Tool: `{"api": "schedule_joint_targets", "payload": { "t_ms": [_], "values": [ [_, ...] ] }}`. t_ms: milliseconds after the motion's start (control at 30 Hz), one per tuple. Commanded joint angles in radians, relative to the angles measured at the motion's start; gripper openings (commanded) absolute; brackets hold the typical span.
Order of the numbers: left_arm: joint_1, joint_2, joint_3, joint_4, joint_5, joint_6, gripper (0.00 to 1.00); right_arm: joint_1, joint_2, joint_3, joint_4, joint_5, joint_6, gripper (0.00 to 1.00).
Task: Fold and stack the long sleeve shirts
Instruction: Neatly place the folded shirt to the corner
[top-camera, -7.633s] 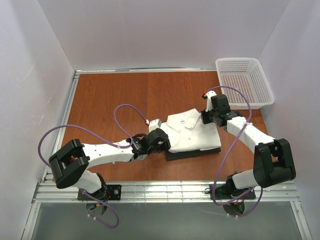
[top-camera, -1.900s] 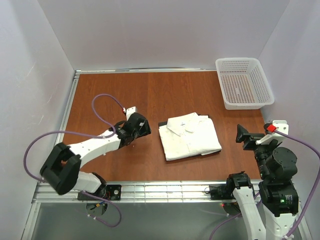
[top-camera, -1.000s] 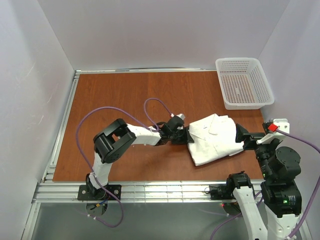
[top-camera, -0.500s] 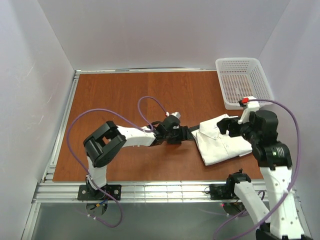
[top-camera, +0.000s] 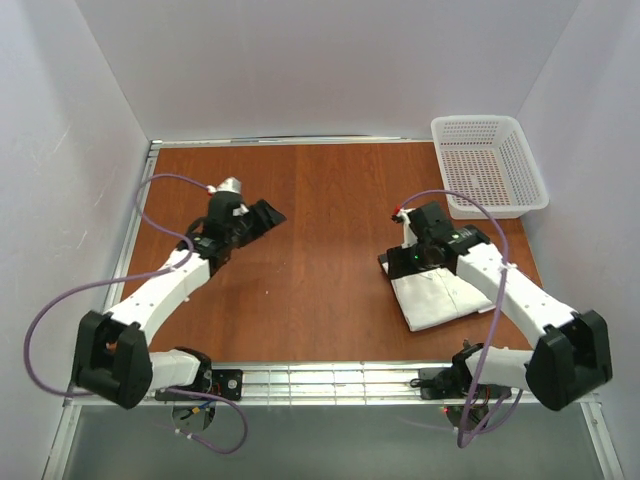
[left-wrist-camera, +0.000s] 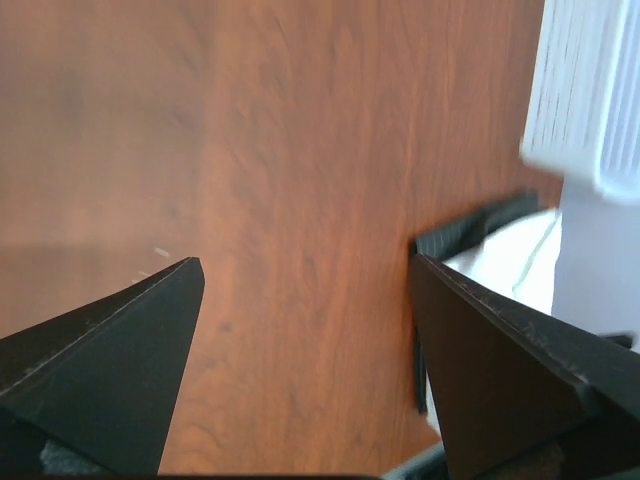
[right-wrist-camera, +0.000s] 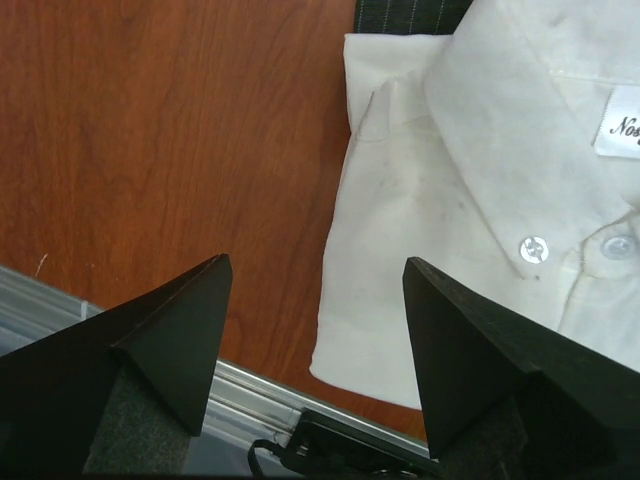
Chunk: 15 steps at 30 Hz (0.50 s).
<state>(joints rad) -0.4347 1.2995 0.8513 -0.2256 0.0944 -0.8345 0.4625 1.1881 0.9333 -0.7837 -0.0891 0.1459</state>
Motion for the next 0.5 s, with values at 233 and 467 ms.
{"api": "schedule_joint_targets", "payload": {
  "t_ms": [233,467],
  "values": [
    [0.200,-0.229,-0.057,-0.132,-0.163,0.304,0.79,0.139,0.274,0.010,0.257,0.252,0.110,0.45],
    [0.200,-0.246,-0.100,-0.107,-0.186,0.313,0.79,0.143,0.455,0.036,0.322,0.389,0.178,0.23]
  ]
}}
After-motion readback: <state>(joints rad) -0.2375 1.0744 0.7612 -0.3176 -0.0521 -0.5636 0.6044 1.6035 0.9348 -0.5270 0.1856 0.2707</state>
